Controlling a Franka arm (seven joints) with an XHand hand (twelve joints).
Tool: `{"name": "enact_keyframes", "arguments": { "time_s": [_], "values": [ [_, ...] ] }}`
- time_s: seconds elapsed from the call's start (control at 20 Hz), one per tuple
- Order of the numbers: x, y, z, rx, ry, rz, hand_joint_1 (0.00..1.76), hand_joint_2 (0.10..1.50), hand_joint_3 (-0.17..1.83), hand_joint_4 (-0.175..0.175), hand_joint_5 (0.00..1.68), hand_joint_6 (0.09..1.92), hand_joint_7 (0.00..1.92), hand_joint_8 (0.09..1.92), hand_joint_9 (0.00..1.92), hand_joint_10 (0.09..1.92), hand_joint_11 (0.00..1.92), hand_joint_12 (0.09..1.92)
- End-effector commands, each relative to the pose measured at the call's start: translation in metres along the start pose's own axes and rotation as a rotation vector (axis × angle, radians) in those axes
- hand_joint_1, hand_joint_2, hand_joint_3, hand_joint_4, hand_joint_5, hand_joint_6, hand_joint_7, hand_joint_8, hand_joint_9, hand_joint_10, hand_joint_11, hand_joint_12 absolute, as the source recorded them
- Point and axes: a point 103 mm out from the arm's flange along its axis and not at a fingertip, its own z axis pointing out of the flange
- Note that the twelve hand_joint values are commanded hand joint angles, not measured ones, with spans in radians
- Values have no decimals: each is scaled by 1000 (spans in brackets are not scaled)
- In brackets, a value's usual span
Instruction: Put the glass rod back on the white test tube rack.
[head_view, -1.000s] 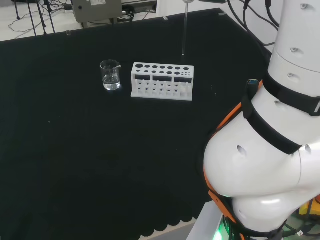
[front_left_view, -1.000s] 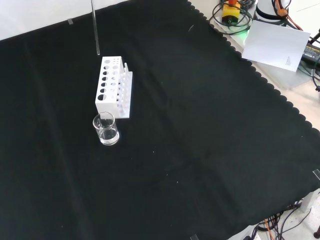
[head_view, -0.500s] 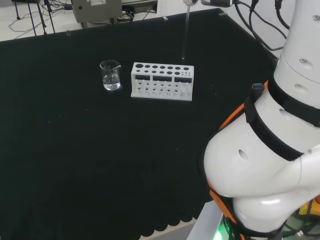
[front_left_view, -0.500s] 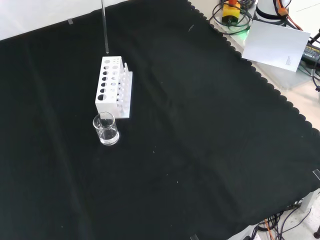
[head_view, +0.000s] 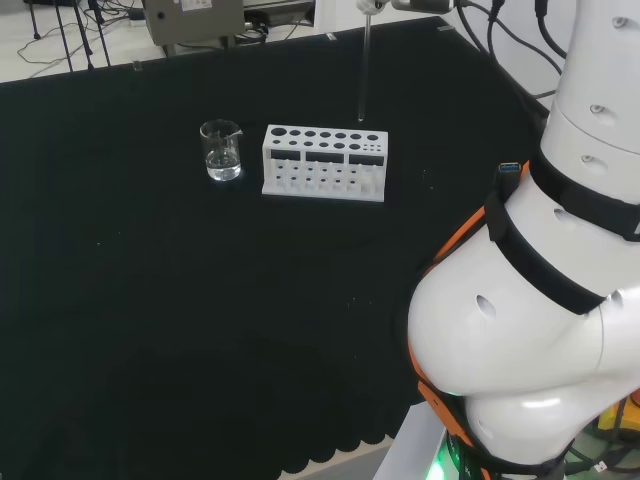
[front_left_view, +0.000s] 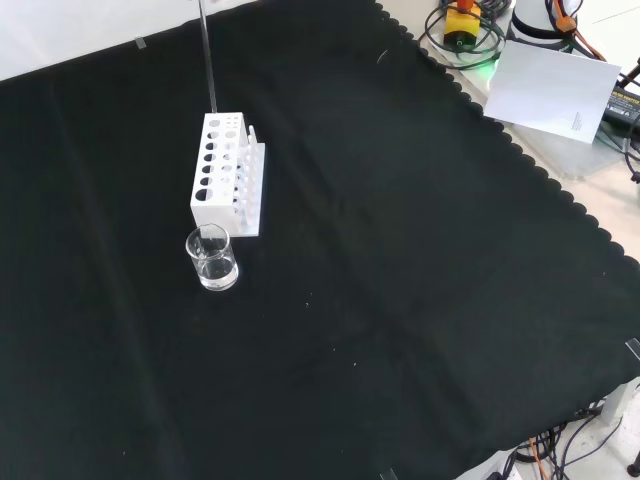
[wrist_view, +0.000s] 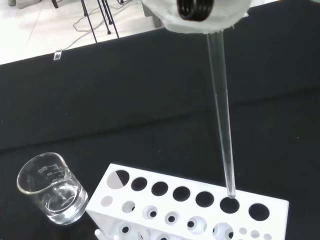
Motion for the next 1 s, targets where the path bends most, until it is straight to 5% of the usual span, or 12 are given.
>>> {"name": "enact_keyframes", "arguments": {
  "time_s": [0.05,0.85,1.0],
  "values": [
    [3,2,2,7,2,1,1303,1028,14,-175,1325,87,1160,1035,1721,659,1207,778],
    [-11,24,14,60,41,-3,1303,1028,13,-175,1327,87,1160,1035,1720,662,1207,778],
    [-12,33,21,33,31,-1,1303,1028,13,-175,1327,87,1159,1036,1720,663,1207,778]
  ]
}}
